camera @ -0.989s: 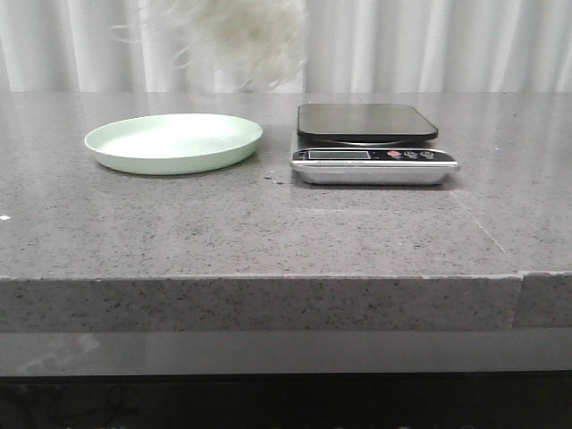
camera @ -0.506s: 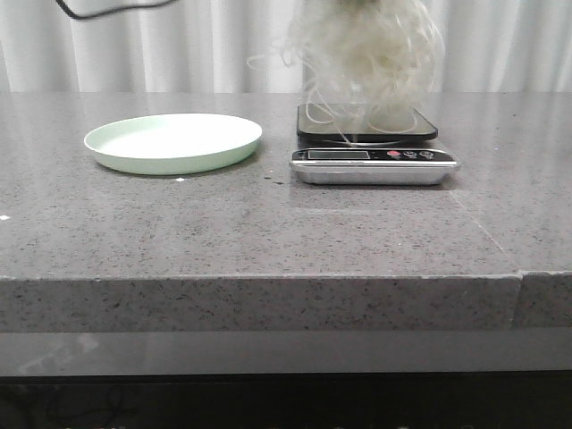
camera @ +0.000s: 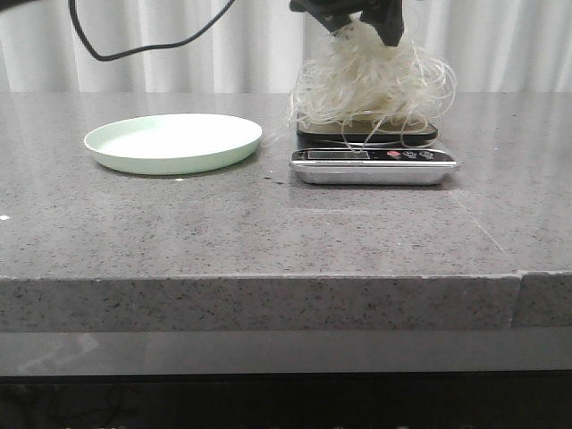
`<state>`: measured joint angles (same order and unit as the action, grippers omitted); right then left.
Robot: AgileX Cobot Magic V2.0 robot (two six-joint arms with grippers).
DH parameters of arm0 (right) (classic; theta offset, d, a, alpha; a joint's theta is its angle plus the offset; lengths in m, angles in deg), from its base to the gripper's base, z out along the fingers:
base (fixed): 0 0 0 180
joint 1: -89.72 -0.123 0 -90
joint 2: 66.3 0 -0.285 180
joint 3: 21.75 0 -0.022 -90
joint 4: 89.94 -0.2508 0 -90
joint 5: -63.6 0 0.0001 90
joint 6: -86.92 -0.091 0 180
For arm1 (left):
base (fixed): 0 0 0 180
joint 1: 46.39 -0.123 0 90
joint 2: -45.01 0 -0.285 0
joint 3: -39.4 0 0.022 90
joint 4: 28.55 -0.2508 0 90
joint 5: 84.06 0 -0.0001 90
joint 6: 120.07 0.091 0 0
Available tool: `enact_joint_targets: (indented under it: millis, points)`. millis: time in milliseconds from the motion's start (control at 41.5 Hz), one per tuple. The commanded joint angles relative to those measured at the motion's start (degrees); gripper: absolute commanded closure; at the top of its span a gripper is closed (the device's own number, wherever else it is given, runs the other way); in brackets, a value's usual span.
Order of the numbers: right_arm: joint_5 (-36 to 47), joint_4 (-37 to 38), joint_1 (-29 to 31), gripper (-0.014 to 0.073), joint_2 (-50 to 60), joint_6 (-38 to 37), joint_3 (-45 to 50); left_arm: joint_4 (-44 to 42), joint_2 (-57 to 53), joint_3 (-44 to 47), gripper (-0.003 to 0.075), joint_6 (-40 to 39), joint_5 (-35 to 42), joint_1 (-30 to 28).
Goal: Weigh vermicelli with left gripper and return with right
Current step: 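Lower the vermicelli onto the scale pan and open the left gripper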
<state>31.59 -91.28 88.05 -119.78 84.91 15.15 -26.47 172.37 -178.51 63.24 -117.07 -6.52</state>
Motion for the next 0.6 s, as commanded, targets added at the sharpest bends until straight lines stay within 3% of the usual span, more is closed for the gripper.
enact_joint_targets:
  millis: [0,386,579]
  points:
    - [3.99,-0.07,0.15,0.0007,-0.05,0.49,-1.76,-0.02,-6.70,-2.17,0.0259,-0.15,1.76,-0.36]
    - [3.98,-0.07,0.15,0.0007,0.13,0.49,-1.76,-0.07,-23.58,-1.30,0.0261,-0.25,-11.27,-0.96]
    - [3.32,-0.07,0.15,0.0007,0.13,0.49,-1.76,-1.10,-33.57,5.92,0.0261,-0.25,-12.79,-0.96]
